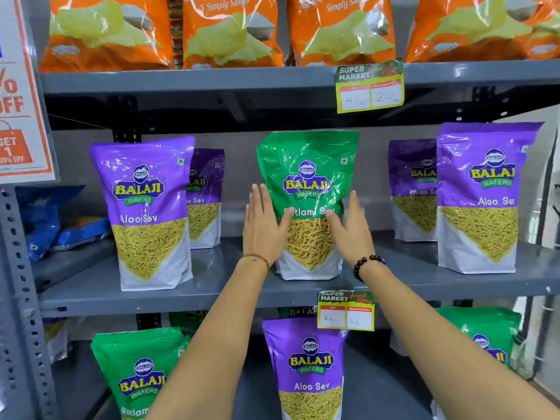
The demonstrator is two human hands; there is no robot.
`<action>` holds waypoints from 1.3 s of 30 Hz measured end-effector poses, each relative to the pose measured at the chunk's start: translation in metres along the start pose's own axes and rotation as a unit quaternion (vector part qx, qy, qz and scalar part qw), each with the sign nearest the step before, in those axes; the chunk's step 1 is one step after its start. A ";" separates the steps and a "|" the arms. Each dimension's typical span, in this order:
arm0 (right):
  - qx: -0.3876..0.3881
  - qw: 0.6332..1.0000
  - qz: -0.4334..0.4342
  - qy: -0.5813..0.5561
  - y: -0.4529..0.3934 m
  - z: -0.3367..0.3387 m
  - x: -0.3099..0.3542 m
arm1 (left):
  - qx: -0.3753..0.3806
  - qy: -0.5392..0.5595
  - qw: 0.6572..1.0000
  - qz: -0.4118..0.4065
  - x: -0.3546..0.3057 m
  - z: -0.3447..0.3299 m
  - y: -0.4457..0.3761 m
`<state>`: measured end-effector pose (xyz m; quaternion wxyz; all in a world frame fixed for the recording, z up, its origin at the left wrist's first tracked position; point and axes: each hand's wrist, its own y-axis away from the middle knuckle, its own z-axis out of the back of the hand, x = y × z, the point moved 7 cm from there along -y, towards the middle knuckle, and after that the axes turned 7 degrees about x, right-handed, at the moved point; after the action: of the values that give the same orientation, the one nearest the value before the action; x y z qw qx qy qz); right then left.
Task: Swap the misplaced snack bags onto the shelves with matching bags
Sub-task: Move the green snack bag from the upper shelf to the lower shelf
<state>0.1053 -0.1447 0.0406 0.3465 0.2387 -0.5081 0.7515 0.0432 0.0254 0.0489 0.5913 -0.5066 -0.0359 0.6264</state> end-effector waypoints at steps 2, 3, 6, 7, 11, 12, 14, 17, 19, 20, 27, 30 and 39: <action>0.055 0.993 -0.036 -0.098 -0.002 -0.011 -0.008 | 0.060 0.105 0.990 0.066 0.012 -0.009 0.000; 0.080 0.985 -0.048 -0.142 -0.001 -0.015 -0.011 | 0.085 0.165 0.978 0.091 0.018 -0.015 0.001; 0.122 0.970 -0.069 -0.198 0.000 -0.021 -0.023 | 0.144 0.253 0.952 0.093 0.025 -0.026 0.004; 0.130 0.966 -0.068 -0.212 0.002 -0.021 -0.023 | 0.148 0.257 0.951 0.085 0.027 -0.027 0.004; 0.106 0.967 -0.061 -0.225 0.005 -0.011 -0.024 | 0.126 0.295 0.944 0.073 0.029 -0.026 0.005; 0.099 0.967 -0.061 -0.229 0.007 -0.009 -0.024 | 0.128 0.301 0.943 0.065 0.028 -0.027 0.006; 0.086 0.967 -0.064 -0.230 0.010 -0.003 -0.024 | 0.123 0.299 0.944 0.060 0.025 -0.025 0.008; 0.076 0.967 -0.049 -0.236 0.017 0.010 -0.020 | 0.108 0.308 0.944 0.043 0.015 -0.023 0.016; 0.066 0.967 -0.042 -0.242 0.020 0.021 -0.019 | 0.103 0.323 0.941 0.026 0.004 -0.022 0.023; 0.063 0.967 -0.040 -0.242 0.022 0.026 -0.019 | 0.101 0.329 0.939 0.016 -0.002 -0.021 0.026; 0.070 0.956 -0.016 -0.284 0.052 0.064 -0.026 | 0.088 0.336 0.938 -0.019 -0.035 -0.017 0.066; 0.102 0.949 -0.026 -0.297 0.069 0.076 -0.035 | 0.077 0.328 0.941 -0.020 -0.044 -0.023 0.088; 0.165 0.924 -0.066 -0.338 0.135 0.091 -0.086 | 0.071 0.222 0.971 -0.049 -0.060 -0.054 0.165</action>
<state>0.0581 -0.2862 -0.0673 0.1583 0.5656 -0.4469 0.6747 -0.0494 -0.1008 -0.0482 0.6490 -0.5872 0.1159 0.4697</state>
